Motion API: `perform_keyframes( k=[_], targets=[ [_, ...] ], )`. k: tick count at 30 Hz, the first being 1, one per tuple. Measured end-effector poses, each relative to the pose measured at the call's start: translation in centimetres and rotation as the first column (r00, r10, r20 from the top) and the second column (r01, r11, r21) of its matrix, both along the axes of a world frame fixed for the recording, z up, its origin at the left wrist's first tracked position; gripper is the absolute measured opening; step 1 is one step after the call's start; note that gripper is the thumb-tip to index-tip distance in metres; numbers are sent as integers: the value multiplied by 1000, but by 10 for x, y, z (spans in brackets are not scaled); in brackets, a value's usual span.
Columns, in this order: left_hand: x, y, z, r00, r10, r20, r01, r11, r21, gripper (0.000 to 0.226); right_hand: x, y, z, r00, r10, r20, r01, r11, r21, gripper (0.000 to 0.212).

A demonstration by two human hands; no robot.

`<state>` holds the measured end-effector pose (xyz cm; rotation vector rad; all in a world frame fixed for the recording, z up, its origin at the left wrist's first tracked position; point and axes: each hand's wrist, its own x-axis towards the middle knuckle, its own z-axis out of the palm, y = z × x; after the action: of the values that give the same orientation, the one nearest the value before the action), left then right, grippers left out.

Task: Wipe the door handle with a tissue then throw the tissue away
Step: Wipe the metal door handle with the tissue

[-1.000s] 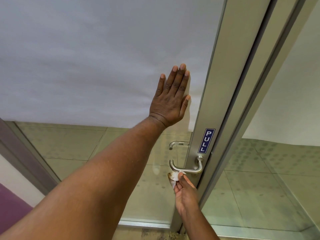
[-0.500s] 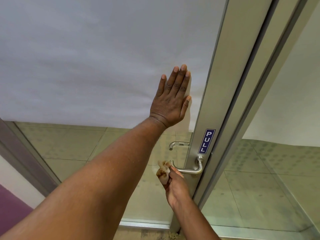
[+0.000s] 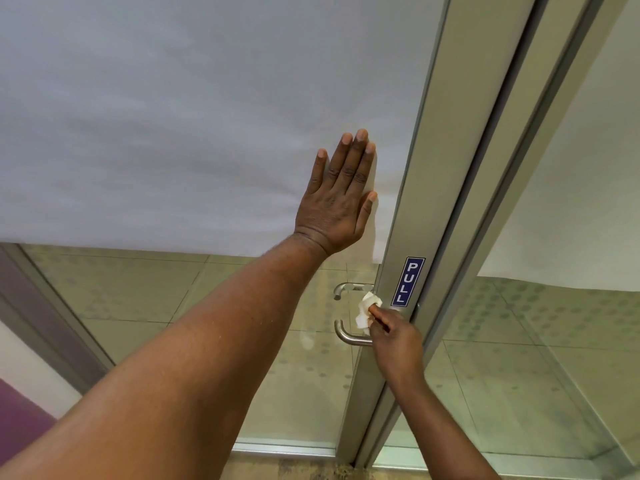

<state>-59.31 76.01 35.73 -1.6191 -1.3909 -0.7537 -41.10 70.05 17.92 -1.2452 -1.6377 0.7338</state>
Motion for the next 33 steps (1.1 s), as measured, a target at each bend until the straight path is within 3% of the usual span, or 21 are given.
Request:
perform_keyframes(
  k=[3, 9, 24, 33],
  targets=[
    [0, 1, 0, 1000, 3, 1, -3, 1000, 7, 69, 8, 9, 1, 935, 58, 349, -128, 975, 180, 28],
    [0, 0, 1, 1000, 2, -3, -2, 1000, 12, 69, -4, 5, -2, 731, 189, 656, -316, 945, 80, 23],
    [1, -1, 2, 1000, 20, -10, -20, 1000, -3, 69, -47, -4, -1, 699, 193, 689, -314, 948, 53, 37],
    [2, -2, 2, 1000, 16, -3, -16, 1000, 0, 69, 7, -25, -19, 752, 161, 639, -336, 928, 161, 37]
  ],
)
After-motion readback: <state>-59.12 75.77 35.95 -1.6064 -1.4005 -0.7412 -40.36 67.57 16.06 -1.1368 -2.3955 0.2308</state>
